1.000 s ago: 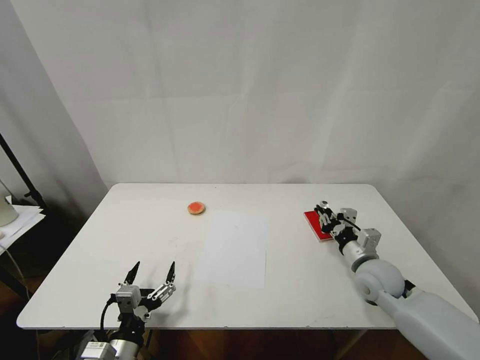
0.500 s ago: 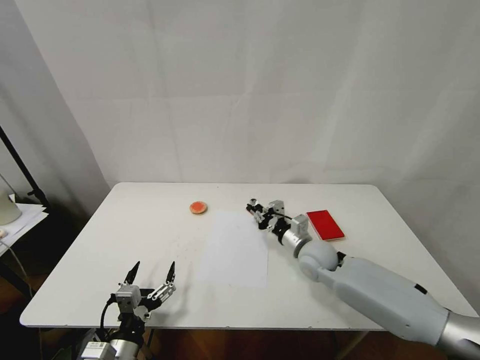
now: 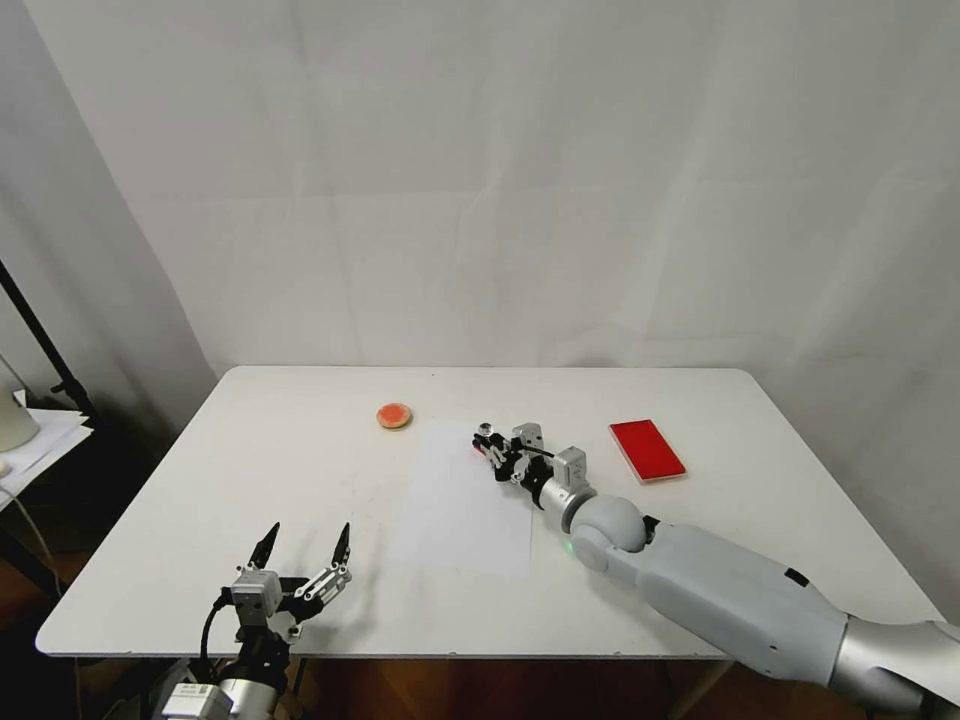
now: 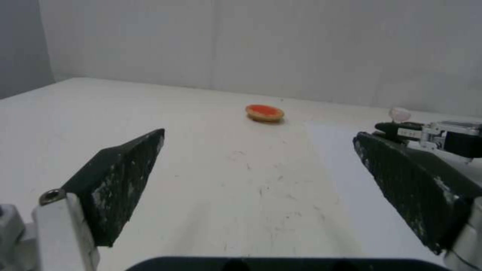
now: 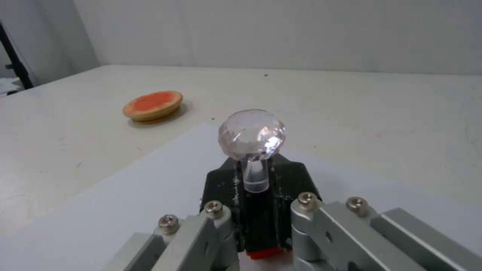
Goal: Pick up the stamp from the ink pad and place it onto another ink pad.
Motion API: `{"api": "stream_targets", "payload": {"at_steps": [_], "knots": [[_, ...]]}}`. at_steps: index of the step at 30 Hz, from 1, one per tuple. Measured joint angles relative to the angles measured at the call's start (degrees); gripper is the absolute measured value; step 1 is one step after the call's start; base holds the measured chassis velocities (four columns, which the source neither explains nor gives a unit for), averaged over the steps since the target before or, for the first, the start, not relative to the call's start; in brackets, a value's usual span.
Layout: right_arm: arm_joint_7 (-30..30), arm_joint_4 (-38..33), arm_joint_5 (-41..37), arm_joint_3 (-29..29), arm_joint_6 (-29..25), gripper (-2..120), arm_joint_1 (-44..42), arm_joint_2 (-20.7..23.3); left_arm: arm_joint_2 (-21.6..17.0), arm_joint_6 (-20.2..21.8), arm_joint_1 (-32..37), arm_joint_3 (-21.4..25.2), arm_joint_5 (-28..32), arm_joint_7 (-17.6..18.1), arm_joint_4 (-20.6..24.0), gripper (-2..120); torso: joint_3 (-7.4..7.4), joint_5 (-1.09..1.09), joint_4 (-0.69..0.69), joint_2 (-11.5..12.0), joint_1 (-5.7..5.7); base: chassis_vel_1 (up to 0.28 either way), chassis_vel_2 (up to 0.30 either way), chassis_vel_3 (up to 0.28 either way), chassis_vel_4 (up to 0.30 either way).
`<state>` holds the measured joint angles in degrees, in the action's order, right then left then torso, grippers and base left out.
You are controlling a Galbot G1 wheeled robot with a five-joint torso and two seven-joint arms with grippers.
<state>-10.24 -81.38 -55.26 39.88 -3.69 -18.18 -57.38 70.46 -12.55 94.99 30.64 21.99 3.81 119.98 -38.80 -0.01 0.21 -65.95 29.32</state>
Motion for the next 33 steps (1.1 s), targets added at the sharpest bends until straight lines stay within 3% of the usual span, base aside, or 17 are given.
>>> {"api": "stream_targets", "payload": {"at_steps": [11,14,16,22,27,33], "knots": [[-0.6,-1.9,-2.4,-0.6,0.0,9,5.3,-0.7,0.0,0.0,0.0,0.0,0.0,0.0,0.0,100,-0.01,-0.02,0.03,0.0,0.00,0.000,0.000,0.000,0.000],[-0.3,1.0,-3.4,1.7,0.0,9,10.1,-4.5,0.0,0.0,0.0,0.0,0.0,0.0,0.0,100,-0.02,-0.01,0.00,0.0,0.01,0.000,0.000,0.000,0.000],[0.4,6.0,-3.5,3.4,-0.2,9,13.0,-10.6,0.0,0.0,0.0,0.0,0.0,0.0,0.0,100,-0.02,-0.02,-0.01,0.0,0.01,0.000,0.000,0.000,0.000],[1.5,16.8,-2.6,4.3,-0.3,9,14.2,-20.6,0.0,0.0,0.0,0.0,0.0,0.0,0.0,100,-0.01,-0.02,-0.04,0.0,0.01,0.000,0.000,0.000,0.000],[2.1,23.3,-1.3,4.6,-0.6,9,14.2,-23.9,0.0,0.0,0.0,0.0,0.0,0.0,0.0,100,-0.01,-0.01,0.01,0.0,0.01,0.000,0.000,0.000,0.000],[3.0,26.0,-1.1,5.1,-1.1,9,14.1,-25.7,0.0,0.0,0.0,0.0,0.0,0.0,0.0,100,-0.01,0.00,0.02,0.0,0.01,0.000,0.000,0.000,0.000]]}}
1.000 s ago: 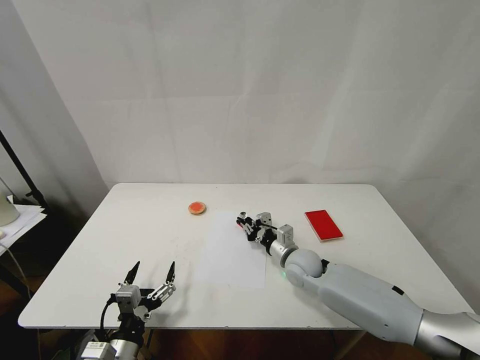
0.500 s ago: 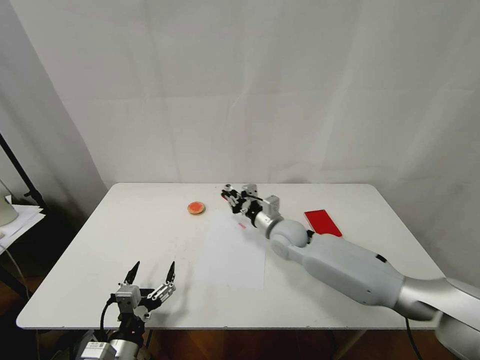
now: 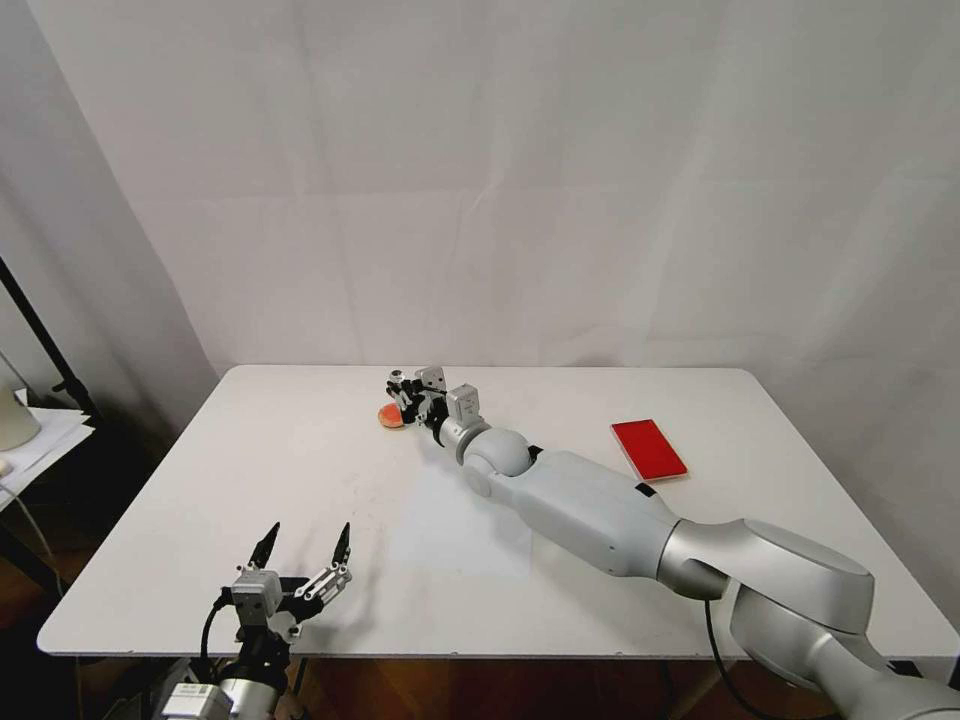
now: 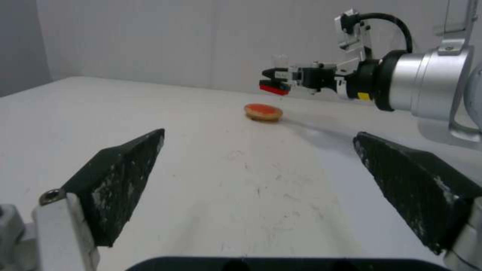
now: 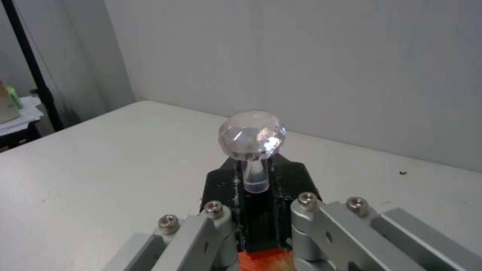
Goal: Pick up the stamp from the ink pad and place it onto another ink pad.
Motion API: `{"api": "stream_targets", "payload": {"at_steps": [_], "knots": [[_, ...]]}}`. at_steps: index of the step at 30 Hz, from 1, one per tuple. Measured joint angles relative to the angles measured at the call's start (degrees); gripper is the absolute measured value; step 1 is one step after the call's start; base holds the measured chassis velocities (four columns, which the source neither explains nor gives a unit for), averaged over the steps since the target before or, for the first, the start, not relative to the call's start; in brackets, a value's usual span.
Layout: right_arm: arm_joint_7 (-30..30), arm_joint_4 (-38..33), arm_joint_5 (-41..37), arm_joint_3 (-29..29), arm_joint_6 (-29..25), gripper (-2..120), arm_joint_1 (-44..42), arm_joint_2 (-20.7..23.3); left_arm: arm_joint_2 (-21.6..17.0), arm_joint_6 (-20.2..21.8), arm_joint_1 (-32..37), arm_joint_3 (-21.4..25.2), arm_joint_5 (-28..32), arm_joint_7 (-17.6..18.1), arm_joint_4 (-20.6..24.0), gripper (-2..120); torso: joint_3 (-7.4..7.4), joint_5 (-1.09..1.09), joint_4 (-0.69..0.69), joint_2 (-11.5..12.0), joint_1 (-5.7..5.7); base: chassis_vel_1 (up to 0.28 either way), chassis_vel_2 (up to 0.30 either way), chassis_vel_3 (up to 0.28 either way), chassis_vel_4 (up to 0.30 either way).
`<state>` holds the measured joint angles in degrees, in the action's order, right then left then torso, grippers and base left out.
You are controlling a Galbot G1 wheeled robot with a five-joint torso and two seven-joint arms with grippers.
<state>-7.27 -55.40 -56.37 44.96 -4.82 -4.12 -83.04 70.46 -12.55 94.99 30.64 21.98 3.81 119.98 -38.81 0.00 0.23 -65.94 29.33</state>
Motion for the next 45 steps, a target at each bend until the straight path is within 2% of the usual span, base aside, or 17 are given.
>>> {"api": "stream_targets", "payload": {"at_steps": [8,45], "knots": [[0.6,2.7,0.3,0.1,-0.8,9,-0.7,-2.7,0.0,0.0,0.0,0.0,0.0,0.0,0.0,100,0.00,0.00,-0.02,0.0,0.00,0.000,0.000,0.000,0.000],[2.0,6.6,1.7,-2.2,-2.3,9,-2.5,-4.2,0.0,0.0,0.0,0.0,0.0,0.0,0.0,100,0.00,0.00,-0.01,0.0,0.00,0.000,0.000,0.000,0.000]]}}
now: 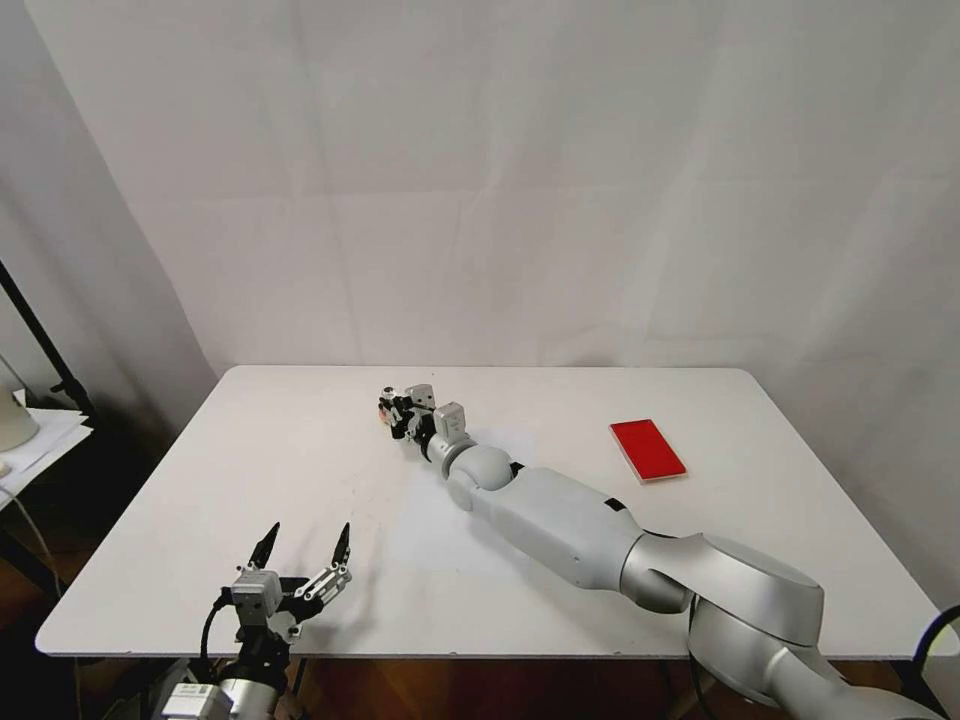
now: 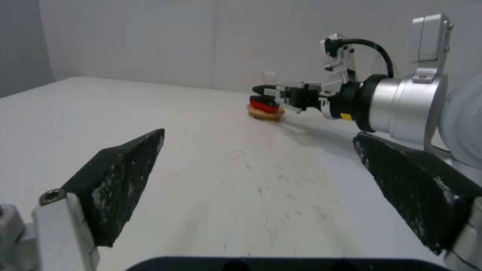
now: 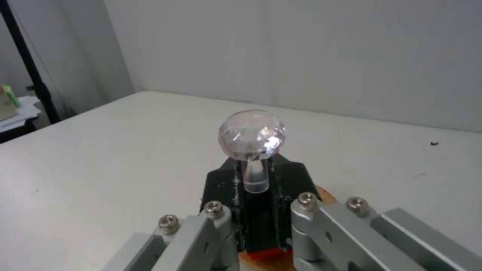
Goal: Pick up the stamp from the ink pad and place it onto another ink pad.
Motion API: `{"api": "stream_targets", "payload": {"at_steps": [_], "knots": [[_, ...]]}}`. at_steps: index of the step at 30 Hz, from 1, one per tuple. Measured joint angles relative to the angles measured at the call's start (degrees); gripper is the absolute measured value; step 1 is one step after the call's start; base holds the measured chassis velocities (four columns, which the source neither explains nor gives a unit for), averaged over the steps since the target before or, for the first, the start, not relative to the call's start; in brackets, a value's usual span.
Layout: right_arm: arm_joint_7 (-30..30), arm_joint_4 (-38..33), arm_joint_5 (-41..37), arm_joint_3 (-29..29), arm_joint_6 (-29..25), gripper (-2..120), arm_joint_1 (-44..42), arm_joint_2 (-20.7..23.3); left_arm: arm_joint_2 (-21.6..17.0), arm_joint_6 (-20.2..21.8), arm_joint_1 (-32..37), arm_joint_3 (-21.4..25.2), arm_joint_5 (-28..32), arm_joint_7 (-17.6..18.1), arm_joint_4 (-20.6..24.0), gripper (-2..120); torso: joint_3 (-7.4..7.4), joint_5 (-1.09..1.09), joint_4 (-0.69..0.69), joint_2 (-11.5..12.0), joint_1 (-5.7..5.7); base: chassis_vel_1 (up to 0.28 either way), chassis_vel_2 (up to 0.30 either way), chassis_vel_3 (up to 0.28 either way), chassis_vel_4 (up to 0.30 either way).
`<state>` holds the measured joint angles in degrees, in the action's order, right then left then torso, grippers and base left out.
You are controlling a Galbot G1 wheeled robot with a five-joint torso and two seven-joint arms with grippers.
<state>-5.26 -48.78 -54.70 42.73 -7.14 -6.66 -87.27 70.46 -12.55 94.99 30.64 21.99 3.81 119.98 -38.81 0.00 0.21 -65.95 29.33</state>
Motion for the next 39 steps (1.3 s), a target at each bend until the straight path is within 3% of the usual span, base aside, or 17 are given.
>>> {"api": "stream_targets", "payload": {"at_steps": [14,23,25,26,27,30,34,36,37,38,39], "knots": [[0.5,0.9,0.3,-0.1,-0.4,9,-0.2,-0.2,0.0,0.0,0.0,0.0,0.0,0.0,0.0,100,0.00,0.01,-0.01,0.0,0.00,0.000,0.000,0.000,0.000],[0.1,0.3,0.3,-0.1,-0.2,44,0.0,0.2,0.0,0.0,0.0,0.0,0.0,0.0,0.0,100,0.00,0.00,0.00,0.0,0.00,0.000,0.000,0.000,0.000],[0.1,0.3,0.3,0.0,-0.2,45,0.1,0.2,0.0,0.0,0.0,0.0,0.0,0.0,0.0,100,0.00,0.00,0.00,0.0,0.00,0.000,0.000,0.000,0.000],[0.0,0.2,0.3,0.0,-0.1,59,0.1,0.2,0.0,0.0,0.0,0.0,0.0,0.0,0.0,100,0.00,0.00,0.00,0.0,0.00,0.000,0.000,0.000,0.000],[0.0,0.0,0.3,0.0,-0.1,65,0.1,0.2,0.0,0.0,0.0,0.0,0.0,0.0,0.0,100,0.00,0.00,0.00,0.0,0.00,0.000,0.000,0.000,0.000],[-0.4,-1.4,0.3,0.2,0.1,73,0.1,0.8,0.0,0.0,0.0,0.0,0.0,0.0,0.0,100,0.00,0.00,-0.01,0.0,0.00,0.000,0.000,0.000,0.000],[-2.4,-9.7,0.1,2.4,1.2,86,0.0,5.8,0.0,0.0,0.0,0.0,0.0,0.0,0.0,100,-0.01,0.01,-0.01,0.0,0.01,0.000,0.000,0.000,0.000],[-3.0,-18.0,1.0,4.0,1.9,94,0.3,10.7,0.0,0.0,0.0,0.0,0.0,0.0,0.0,100,0.00,0.02,-0.01,0.0,0.01,0.000,0.000,0.000,0.000],[-3.3,-25.0,1.8,5.1,2.4,100,0.8,16.0,0.0,0.0,0.0,0.0,0.0,0.0,0.0,100,0.00,0.04,-0.03,0.0,0.00,0.000,0.000,0.000,0.000],[-3.3,-25.0,1.8,5.1,2.4,100,0.8,16.0,0.0,0.0,0.0,0.0,0.0,0.0,0.0,100,0.00,0.04,-0.03,0.0,0.00,0.000,0.000,0.000,0.000],[-3.5,-29.0,2.4,5.7,2.6,102,1.2,19.4,0.0,0.0,0.0,0.0,0.0,0.0,0.0,100,0.00,0.01,0.00,0.0,0.00,0.000,0.000,0.000,0.000]]}}
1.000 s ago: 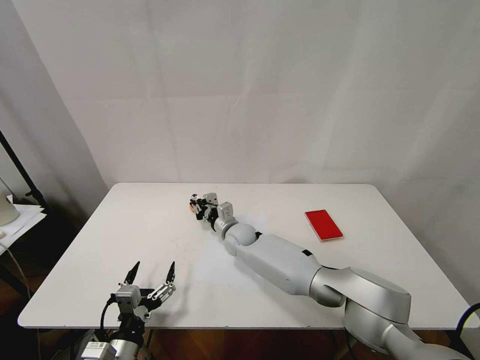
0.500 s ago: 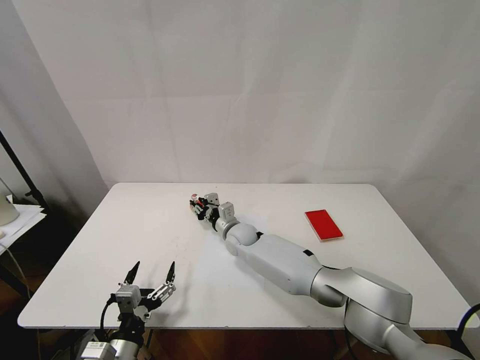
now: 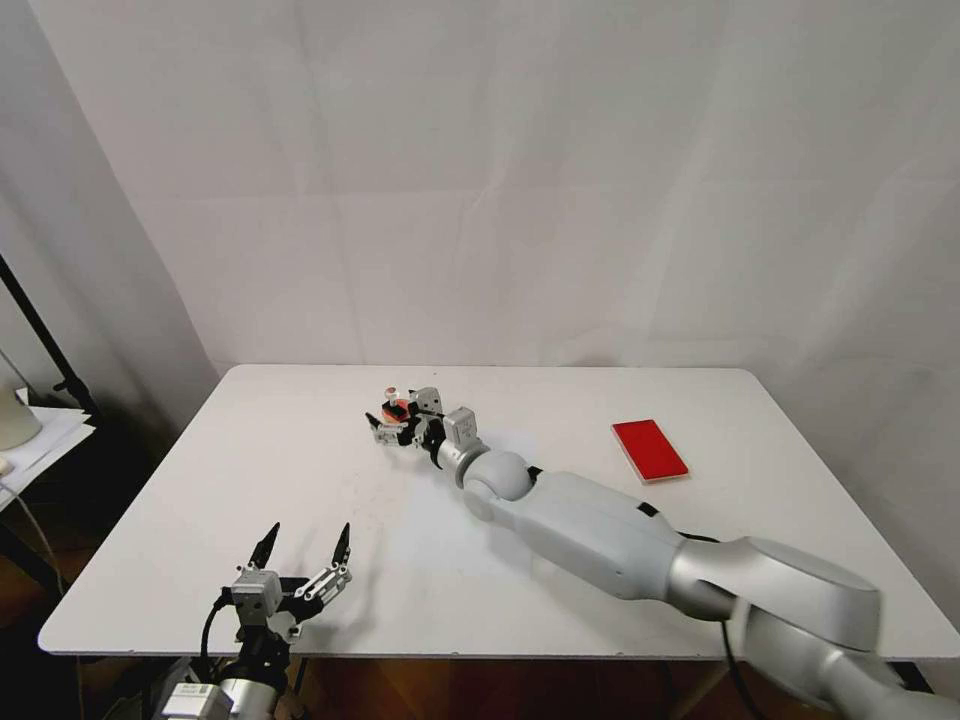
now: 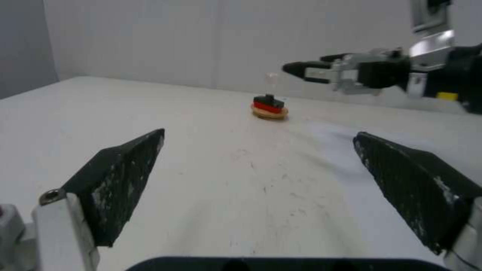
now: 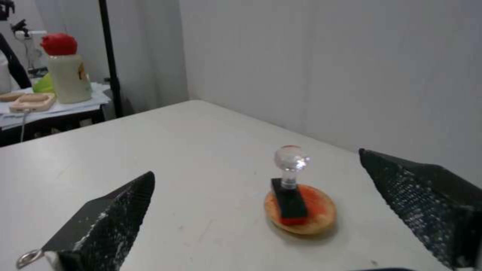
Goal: Pick up the stamp from the ink pad and place it onto another ink pad.
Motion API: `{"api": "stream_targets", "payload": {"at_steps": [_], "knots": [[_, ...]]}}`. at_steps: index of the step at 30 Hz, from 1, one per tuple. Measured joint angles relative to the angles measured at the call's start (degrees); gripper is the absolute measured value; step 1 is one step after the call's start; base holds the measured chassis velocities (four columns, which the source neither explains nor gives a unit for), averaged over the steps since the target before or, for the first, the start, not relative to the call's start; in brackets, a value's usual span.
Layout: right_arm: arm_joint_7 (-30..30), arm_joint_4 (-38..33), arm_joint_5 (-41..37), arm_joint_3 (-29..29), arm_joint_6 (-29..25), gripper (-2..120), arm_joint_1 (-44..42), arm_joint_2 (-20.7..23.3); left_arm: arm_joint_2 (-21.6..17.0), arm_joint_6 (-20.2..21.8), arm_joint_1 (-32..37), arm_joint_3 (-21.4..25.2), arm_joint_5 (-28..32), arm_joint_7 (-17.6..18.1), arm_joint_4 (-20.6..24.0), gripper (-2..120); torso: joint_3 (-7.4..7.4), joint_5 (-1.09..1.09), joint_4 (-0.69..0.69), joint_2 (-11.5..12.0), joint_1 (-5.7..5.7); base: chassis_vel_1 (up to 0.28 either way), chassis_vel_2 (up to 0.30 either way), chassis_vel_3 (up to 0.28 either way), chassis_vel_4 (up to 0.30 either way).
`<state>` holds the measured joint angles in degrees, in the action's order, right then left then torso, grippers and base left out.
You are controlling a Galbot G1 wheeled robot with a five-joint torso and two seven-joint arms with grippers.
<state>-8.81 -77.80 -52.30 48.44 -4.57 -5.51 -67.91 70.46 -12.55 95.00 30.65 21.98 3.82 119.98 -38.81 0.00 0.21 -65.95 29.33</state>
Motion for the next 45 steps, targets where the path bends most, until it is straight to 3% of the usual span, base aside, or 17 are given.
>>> {"api": "stream_targets", "payload": {"at_steps": [2,3,5,8,9,10,11,12,13,16,17,20,22,23,28,33,45], "knots": [[0.0,-8.2,3.1,0.5,-0.6,108,0.3,8.1,0.0,0.0,0.0,0.0,0.0,0.0,0.0,100,0.00,0.03,0.01,0.0,0.00,0.000,0.000,0.000,0.000],[0.0,-8.2,3.1,0.5,-0.6,108,0.3,8.1,0.0,0.0,0.0,0.0,0.0,0.0,0.0,100,0.00,0.03,0.01,0.0,0.00,0.000,0.000,0.000,0.000],[0.1,-15.5,6.6,0.2,-1.9,112,0.0,15.2,0.0,0.0,-0.1,0.0,0.0,0.0,0.0,100,0.00,0.01,0.01,0.0,0.01,0.000,0.000,0.000,0.000],[0.1,-18.6,7.8,-0.8,-2.3,113,-0.7,18.8,0.0,0.0,0.0,0.0,0.0,0.0,0.0,100,0.00,0.05,-0.01,0.0,0.01,0.000,0.000,0.000,0.000],[-1.5,-23.3,8.7,-4.2,-2.5,114,-3.5,25.5,0.0,0.0,0.0,0.0,0.0,0.0,0.0,100,0.00,0.01,-0.02,0.0,0.00,0.000,0.000,0.000,0.000],[-3.1,-25.0,9.0,-6.3,-2.5,114,-5.3,28.0,0.0,0.0,0.0,0.0,0.0,0.0,0.0,100,0.00,-0.01,0.00,0.0,0.00,0.000,0.000,0.000,0.000],[-11.1,-28.9,11.6,-13.2,-3.3,114,-12.0,33.2,0.0,0.0,0.0,0.0,0.0,0.0,0.0,100,0.01,0.02,0.02,0.0,0.00,0.000,0.000,0.000,0.000],[-11.1,-28.9,11.6,-13.2,-3.3,114,-12.0,33.2,0.0,0.0,0.0,0.0,0.0,0.0,0.0,100,0.01,0.02,0.02,0.0,0.00,0.000,0.000,0.000,0.000],[-16.5,-30.9,13.6,-18.8,-3.9,114,-17.9,36.0,0.0,0.0,0.0,0.0,0.0,0.0,0.0,100,0.01,0.03,0.03,0.0,-0.01,0.000,0.000,0.000,0.000],[-22.6,-35.8,15.9,-36.3,-5.3,112,-36.2,40.2,0.0,0.0,0.0,0.0,0.0,0.0,0.0,100,0.01,0.02,0.02,0.0,0.00,0.000,0.000,0.000,0.000],[-22.6,-35.8,15.9,-36.3,-5.3,112,-36.2,40.2,0.0,0.0,0.0,0.0,0.0,0.0,0.0,100,0.01,0.02,0.02,0.0,0.00,0.000,0.000,0.000,0.000],[-29.1,-42.0,16.2,-49.9,-6.3,107,-56.1,40.4,0.0,0.0,0.0,0.0,0.0,0.0,0.0,100,0.01,0.04,0.00,0.0,0.00,0.000,0.000,0.000,0.000],[-31.2,-45.0,17.8,-57.5,-6.9,103,-69.4,37.4,0.0,0.0,0.0,0.0,0.0,0.0,0.0,100,0.01,0.00,-0.02,0.0,-0.01,0.000,0.000,0.000,0.000],[-31.2,-45.0,17.8,-57.5,-6.9,103,-69.4,37.4,0.0,0.0,0.0,0.0,0.0,0.0,0.0,100,0.01,0.00,-0.02,0.0,-0.01,0.000,0.000,0.000,0.000],[-29.1,-47.2,26.2,-66.2,-8.6,100,-90.6,26.4,0.0,0.0,0.0,0.0,0.0,0.0,0.0,100,0.02,0.00,0.03,0.0,-0.02,0.000,0.000,0.000,0.000],[-26.0,-47.6,30.0,-69.1,-9.8,100,-95.4,21.8,0.0,0.0,0.0,0.0,0.0,0.0,0.0,100,0.01,-0.03,0.00,0.0,-0.01,0.000,0.000,0.000,0.000],[-25.2,-46.6,33.3,-68.9,-10.3,100,-95.5,20.2,0.0,0.0,0.0,0.0,0.0,0.0,0.0,100,0.00,-0.01,0.00,0.0,0.00,0.000,0.000,0.000,0.000]]}}
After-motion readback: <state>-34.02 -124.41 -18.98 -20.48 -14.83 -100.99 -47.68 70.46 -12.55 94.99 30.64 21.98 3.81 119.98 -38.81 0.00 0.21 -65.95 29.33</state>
